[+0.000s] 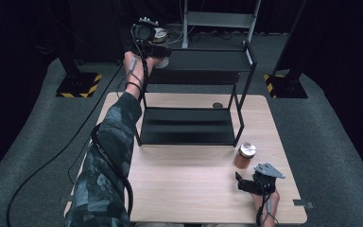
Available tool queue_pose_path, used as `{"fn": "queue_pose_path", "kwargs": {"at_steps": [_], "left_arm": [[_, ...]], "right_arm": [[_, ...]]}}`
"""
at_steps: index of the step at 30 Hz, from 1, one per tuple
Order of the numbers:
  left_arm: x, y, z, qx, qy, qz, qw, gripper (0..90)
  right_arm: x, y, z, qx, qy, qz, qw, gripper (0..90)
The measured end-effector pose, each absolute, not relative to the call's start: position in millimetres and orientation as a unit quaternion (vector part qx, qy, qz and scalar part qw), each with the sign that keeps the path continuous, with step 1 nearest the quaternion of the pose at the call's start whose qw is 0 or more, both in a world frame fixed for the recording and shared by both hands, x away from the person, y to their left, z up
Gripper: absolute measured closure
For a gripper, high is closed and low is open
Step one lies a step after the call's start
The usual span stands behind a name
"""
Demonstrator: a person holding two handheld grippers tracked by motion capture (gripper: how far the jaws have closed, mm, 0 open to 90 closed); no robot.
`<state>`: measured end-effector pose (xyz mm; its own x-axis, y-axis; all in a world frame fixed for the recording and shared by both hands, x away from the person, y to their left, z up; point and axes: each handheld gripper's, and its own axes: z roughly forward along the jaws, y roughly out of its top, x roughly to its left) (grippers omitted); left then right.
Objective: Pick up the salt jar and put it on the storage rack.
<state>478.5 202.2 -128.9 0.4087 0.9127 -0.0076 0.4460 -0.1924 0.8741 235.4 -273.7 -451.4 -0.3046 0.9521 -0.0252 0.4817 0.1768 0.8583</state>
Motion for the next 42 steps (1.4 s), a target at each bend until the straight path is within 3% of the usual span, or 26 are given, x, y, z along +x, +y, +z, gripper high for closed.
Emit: {"fn": "queue_pose_path", "kwargs": {"at_steps": [35, 38, 39, 41, 42], "left_arm": [[480.5, 193.8, -134.2, 0.723, 0.458, 0.275, 0.438, 30.5], [482.7, 194.9, -131.3, 0.726, 0.462, 0.266, 0.434, 23.9], [482.6, 193.8, -129.8, 0.728, 0.464, 0.267, 0.428, 15.5], [482.4, 191.8, -126.8, 0.737, 0.462, 0.268, 0.414, 8.9], [480.7, 191.5, -126.0, 0.74, 0.46, 0.27, 0.411, 8.9]], "right_arm": [[235.2, -273.6, -451.5, 0.507, 0.706, 0.392, 0.301, 0.0], [235.3, -273.7, -451.5, 0.507, 0.706, 0.392, 0.3, 0.0], [235.1, -273.8, -451.6, 0.507, 0.706, 0.393, 0.3, 0.0], [235.0, -274.0, -451.6, 0.508, 0.705, 0.393, 0.3, 0.0], [235.0, -274.0, -451.6, 0.508, 0.705, 0.393, 0.3, 0.0]]}}
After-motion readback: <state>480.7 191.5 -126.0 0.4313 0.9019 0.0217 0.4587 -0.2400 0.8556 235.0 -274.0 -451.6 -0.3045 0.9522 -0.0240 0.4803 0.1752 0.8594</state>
